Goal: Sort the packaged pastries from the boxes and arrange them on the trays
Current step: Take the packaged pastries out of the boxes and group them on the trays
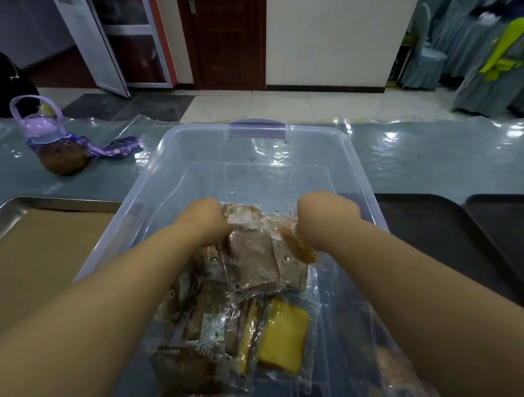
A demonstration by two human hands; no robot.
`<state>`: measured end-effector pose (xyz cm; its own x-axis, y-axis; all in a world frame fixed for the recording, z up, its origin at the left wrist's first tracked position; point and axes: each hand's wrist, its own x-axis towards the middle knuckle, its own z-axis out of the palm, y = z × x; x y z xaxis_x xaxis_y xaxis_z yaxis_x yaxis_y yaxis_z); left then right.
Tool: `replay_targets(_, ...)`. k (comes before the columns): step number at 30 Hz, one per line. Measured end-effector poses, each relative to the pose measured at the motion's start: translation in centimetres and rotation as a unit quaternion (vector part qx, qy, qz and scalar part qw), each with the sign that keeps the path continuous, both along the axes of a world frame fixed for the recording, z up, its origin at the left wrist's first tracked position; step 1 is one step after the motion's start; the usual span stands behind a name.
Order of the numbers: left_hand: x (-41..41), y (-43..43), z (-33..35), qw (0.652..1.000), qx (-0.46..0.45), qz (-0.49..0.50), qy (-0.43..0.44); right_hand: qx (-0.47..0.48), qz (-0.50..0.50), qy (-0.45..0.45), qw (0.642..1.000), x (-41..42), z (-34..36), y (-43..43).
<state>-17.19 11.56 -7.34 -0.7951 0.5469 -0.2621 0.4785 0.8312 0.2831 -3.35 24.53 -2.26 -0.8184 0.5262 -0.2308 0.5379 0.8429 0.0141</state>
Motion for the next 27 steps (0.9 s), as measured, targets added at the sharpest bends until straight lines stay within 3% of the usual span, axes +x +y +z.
replay_targets(5, 2.6, -0.9, 4.0, 0.994, 0.111, -0.008, -0.014, -0.053, -0.042, 0.038, 0.997, 0.9, 1.0, -0.1)
replay_targets(10, 5.1, -2.9, 7.6, 0.974, 0.223, 0.000, 0.039, -0.082, -0.067, 0.195, 0.975, 3.1, 3.4, -0.6)
replay_targets(18, 11.4, -3.3, 13.2, 0.889, 0.452, -0.005, 0.075, -0.033, -0.059, 0.461, 0.885, 10.2, 6.1, -1.0)
replay_targets(23, 17.3, -1.0, 16.6, 0.843, 0.534, -0.045, 0.050, -0.028, -0.076, 0.548, 0.832, 16.5, 7.4, 0.8)
replay_targets(27, 21.9, 2.8, 17.4, 0.838, 0.539, -0.074, 0.038, -0.055, -0.106, 0.575, 0.809, 21.8, 7.2, 3.5)
